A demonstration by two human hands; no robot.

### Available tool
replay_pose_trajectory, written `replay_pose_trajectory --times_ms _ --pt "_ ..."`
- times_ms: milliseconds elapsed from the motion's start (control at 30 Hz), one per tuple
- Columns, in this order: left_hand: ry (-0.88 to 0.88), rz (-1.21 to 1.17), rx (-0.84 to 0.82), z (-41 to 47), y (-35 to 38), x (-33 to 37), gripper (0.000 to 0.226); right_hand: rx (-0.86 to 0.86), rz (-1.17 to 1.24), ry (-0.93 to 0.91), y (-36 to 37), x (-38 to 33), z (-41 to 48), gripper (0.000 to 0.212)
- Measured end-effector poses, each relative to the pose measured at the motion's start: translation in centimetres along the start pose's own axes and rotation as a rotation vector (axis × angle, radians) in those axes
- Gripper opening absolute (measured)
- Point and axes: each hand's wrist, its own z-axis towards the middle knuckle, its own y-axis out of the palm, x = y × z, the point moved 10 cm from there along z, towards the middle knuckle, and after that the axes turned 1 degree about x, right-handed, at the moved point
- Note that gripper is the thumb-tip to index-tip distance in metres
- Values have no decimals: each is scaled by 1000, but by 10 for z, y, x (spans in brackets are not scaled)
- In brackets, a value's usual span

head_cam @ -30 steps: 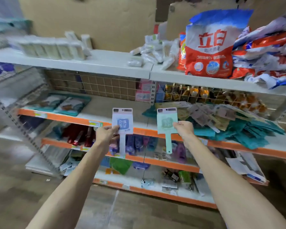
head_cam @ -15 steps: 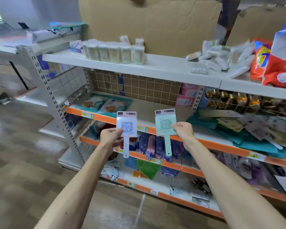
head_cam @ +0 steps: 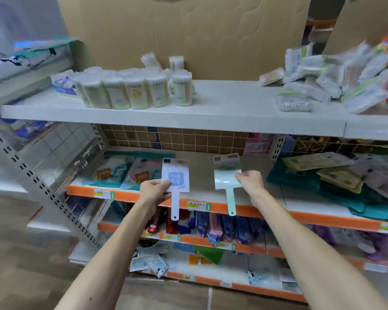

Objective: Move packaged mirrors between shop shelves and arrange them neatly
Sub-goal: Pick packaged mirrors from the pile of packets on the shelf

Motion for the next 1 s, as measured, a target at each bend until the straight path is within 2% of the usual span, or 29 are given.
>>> replay_pose_trajectory --times_ms 100,167,267,367,433,500,567,700,800,933,1000 --pt "-17 2 -14 29 10 10 11 33 39 52 9 -2 27 26" --pt "-36 6 -29 44 17 11 11 44 31 100 15 -1 35 31" --pt "-62 -1 -76 68 31 14 11 64 0 115 20 -2 49 26" --pt "-117 10 -132 97 46 6 15 132 46 59 20 -5 57 9" --pt "-141 51 -162 112 54 1 8 167 46 76 19 -1 60 5" --pt "-153 68 -225 124 67 0 3 205 19 70 19 1 66 11" --pt "-164 72 -251 134 79 -1 9 237 12 76 20 6 77 20" --pt "-177 77 -263 158 89 -23 4 238 -63 89 33 22 88 16" --pt "-173 58 -259 172 96 -35 17 224 -135 40 43 24 95 25" --pt "-155 79 -267 181 108 -46 6 257 -99 30 48 34 110 24" --pt "-126 98 -245 190 113 -51 11 271 -80 33 47 40 114 24"
